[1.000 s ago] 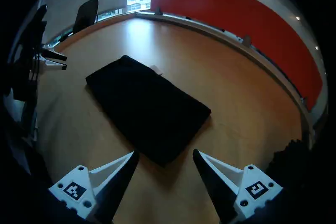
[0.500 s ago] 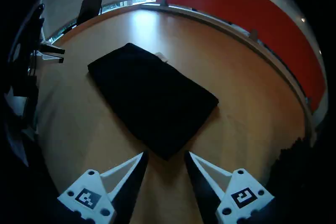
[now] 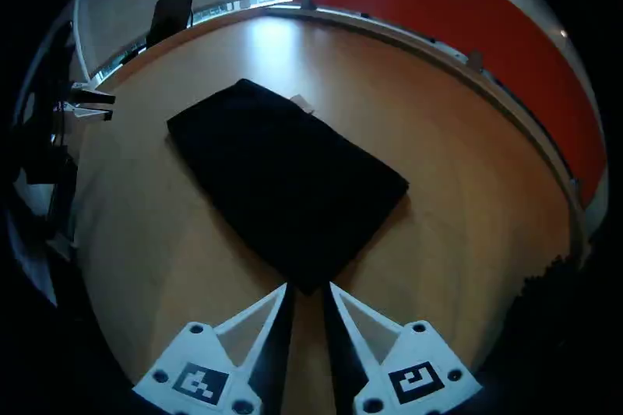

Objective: Fold towel

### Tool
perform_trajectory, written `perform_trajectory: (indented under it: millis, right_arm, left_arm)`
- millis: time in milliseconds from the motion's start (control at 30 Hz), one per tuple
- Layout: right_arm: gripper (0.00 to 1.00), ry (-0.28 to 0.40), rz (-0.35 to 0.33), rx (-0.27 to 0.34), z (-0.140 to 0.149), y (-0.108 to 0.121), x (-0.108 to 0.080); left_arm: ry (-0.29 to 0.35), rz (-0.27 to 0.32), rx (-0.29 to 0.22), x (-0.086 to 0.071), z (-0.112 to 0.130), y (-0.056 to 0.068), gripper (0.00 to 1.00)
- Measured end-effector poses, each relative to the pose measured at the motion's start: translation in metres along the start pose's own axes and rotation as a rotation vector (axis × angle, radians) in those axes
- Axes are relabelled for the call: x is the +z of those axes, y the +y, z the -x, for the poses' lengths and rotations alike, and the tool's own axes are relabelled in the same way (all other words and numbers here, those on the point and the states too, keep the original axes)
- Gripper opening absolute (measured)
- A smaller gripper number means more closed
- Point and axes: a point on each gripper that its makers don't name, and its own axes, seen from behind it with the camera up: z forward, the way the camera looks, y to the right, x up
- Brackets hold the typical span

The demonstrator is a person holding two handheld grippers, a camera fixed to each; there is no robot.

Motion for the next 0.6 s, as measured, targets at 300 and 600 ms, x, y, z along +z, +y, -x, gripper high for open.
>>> perform_trajectory:
  millis: [300, 600]
  right_arm:
    - [0.03, 0.024, 0.011, -0.012, -0.010, 0.002, -0.003]
    - [0.03, 0.074, 0.022, -0.068, -0.045, 0.003, -0.014]
  left_arm:
    - [0.000, -0.009, -0.020, -0.002, 0.001, -0.003, 0.99]
    - [0.002, -0.015, -0.022, -0.003, -0.001, -0.006, 0.99]
